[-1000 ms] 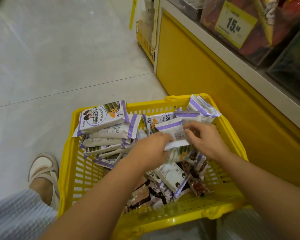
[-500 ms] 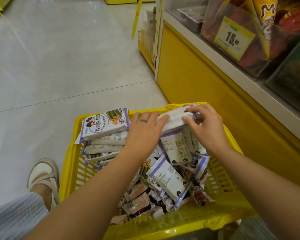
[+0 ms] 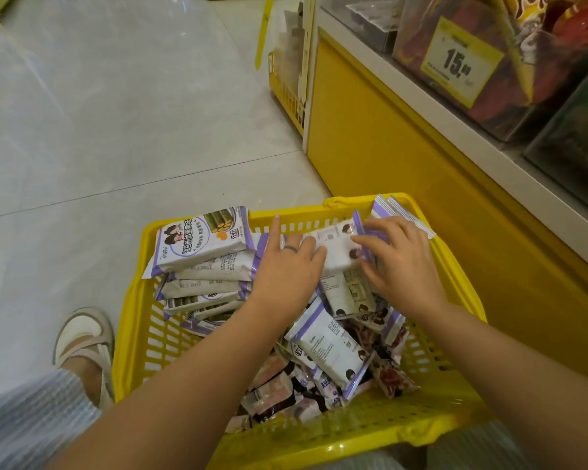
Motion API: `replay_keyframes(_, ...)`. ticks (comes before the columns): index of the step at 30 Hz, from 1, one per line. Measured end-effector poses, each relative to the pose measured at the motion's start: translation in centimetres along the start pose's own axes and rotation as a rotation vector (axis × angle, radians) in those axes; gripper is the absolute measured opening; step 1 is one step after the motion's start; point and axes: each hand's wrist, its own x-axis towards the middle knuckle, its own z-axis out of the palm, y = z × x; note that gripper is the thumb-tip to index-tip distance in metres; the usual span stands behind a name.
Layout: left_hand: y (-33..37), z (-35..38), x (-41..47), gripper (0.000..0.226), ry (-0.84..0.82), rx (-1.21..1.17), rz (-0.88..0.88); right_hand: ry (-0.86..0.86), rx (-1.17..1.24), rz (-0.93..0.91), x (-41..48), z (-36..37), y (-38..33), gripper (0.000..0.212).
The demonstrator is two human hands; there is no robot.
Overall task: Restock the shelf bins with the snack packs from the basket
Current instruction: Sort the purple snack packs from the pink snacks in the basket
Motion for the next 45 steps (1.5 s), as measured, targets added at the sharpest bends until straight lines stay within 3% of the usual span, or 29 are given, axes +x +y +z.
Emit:
replay_keyframes(3, -0.3, -0.4, -1.8, 0.040, 0.119, -0.062, 0.142, 0.046, -0.010, -0.119, -0.9, -0.1, -0.2, 0.034)
replay_keyframes(6, -0.9, 0.5, -4.5, 0.039, 0.198, -0.224, 0.356, -0.038, 0.018, -0.243, -1.8, 0.0, -0.9, 0.029)
replay_keyframes(8, -1.5, 1.0, -6.3, 0.040, 0.097, -0.284, 0.397, -0.204, 0.025, -0.315, -2.4, 0.4, -1.8, 0.030)
replay_keyframes(10, -1.8, 1.6, -7.8, 0.036, -0.105, -0.266, 0.344, -0.409, 0.013, -0.312, -3.0, 1.2, -2.6, 0.038)
replay_keyframes(15, -2.2, 4.4, -9.5, 0.038, -0.476, -0.330, 0.135, -0.762, 0.098, -0.058, -4.4, 3.6, -3.8, 0.064)
replay_keyframes(17, -2.2, 5.3, -9.9, 0.038, -0.522, -0.323, 0.136, -0.831, 0.155, 0.056, -4.6, 4.6, -4.5, 0.072)
replay_keyframes(21, -1.9, 6.2, -9.8, 0.034, -0.444, -0.255, 0.146, -0.836, 0.275, 0.234, -4.8, 5.9, -5.2, 0.084)
replay_keyframes(24, -1.9, 6.5, -9.6, 0.033, -0.415, -0.251, 0.149, -0.822, 0.372, 0.400, -5.2, 5.9, -4.2, 0.081)
replay_keyframes(29, -1.9, 6.7, -9.2, 0.036, -0.385, -0.301, 0.131, -1.077, 0.360, 0.523, -5.9, 6.3, -3.1, 0.091)
replay_keyframes(32, -1.9, 6.6, -9.2, 0.036, -0.370, -0.311, 0.138, -1.117, 0.404, 0.522, -5.6, 6.4, -3.0, 0.092)
replay_keyframes(39, -2.0, 6.2, -9.4, 0.027, -0.266, -0.359, 0.126, -1.154, 0.369, 0.361, -5.3, 5.9, -4.1, 0.055)
replay_keyframes(45, -2.3, 4.5, -8.8, 0.025, -0.043, -0.461, 0.013, -0.896, 0.573, 0.399, -0.9, 1.5, -3.7, 0.032)
